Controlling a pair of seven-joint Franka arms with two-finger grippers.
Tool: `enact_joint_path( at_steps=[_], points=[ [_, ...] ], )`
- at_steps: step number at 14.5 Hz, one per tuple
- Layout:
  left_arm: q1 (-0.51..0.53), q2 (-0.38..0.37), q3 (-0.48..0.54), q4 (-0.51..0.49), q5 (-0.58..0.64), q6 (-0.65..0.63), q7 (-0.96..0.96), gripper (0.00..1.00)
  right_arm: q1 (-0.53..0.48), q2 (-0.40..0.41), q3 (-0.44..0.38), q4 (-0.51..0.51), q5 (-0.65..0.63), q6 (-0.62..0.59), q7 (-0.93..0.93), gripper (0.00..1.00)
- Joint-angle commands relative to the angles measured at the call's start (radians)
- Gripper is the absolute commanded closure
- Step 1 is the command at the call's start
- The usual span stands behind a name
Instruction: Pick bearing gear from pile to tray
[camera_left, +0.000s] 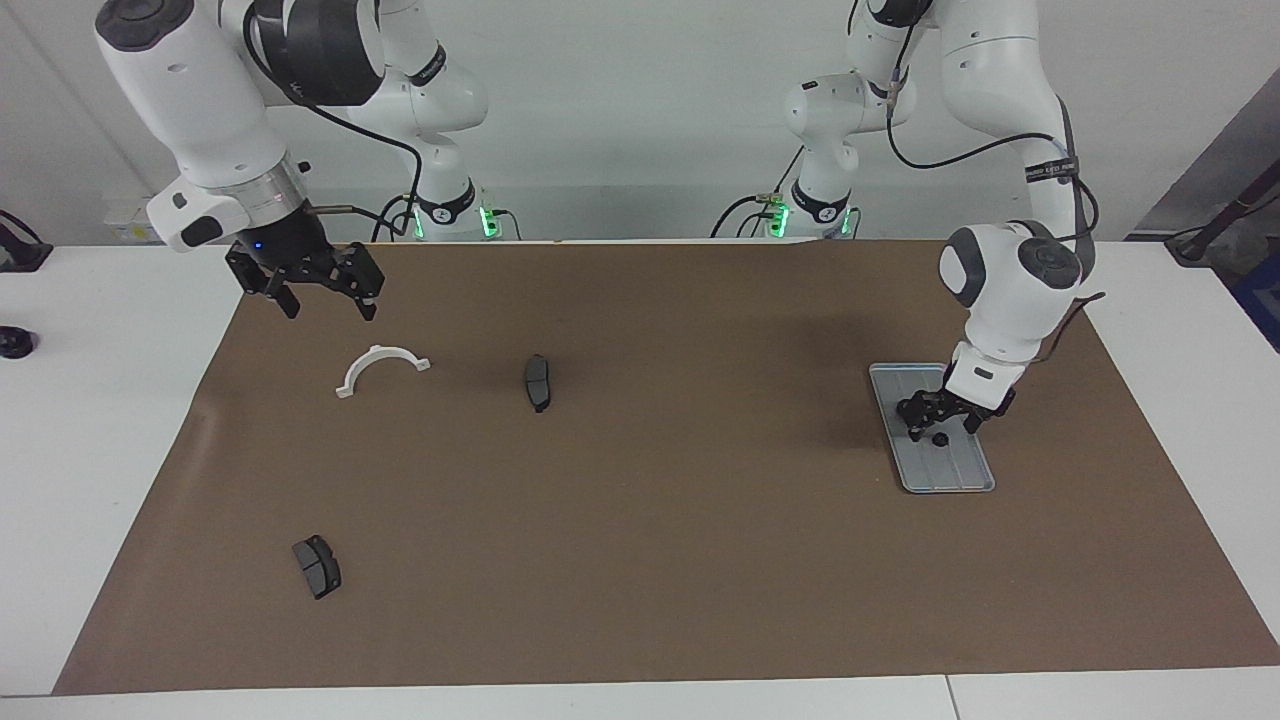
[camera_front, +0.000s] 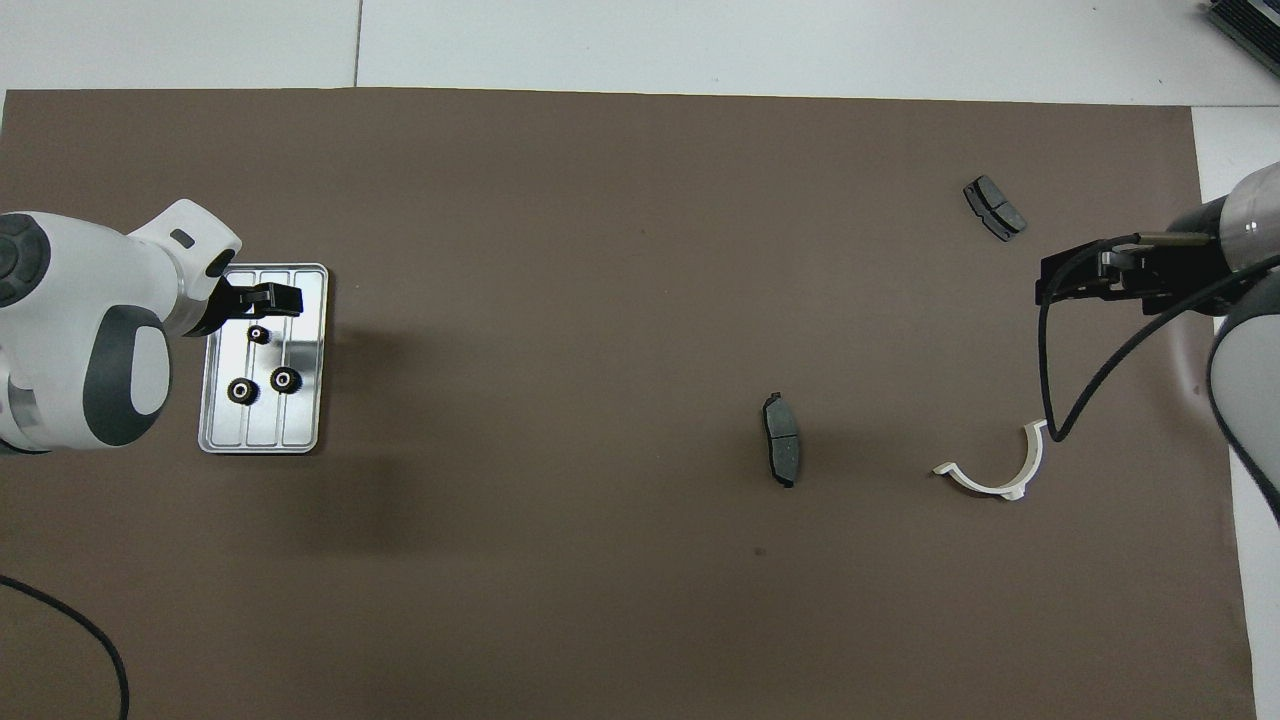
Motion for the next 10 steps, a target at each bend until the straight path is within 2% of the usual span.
enact_joint_path(
  at_steps=[1,4,6,10],
  points=[
    [-0.073,-0.088,0.009,0.03,-0.003,-0.155,0.014,0.0,0.014,-0.026,-0.012,-0.033,0.013,0.002,-0.008,0.0],
    [-0.145,-0.141,0.009,0.03,-0.003,-0.244,0.005,0.0,0.012,-0.028,-0.011,-0.031,0.013,-0.006,-0.009,0.0],
    [-0.155,-0.177,0.007,0.039,-0.004,-0.311,0.007,0.0,0.01,-0.028,-0.011,-0.031,0.019,-0.003,-0.009,0.0],
    [-0.14,-0.227,0.012,0.142,-0.015,-0.503,0.013,0.0,0.007,-0.028,-0.011,-0.03,0.026,0.002,-0.009,0.0]
  ],
)
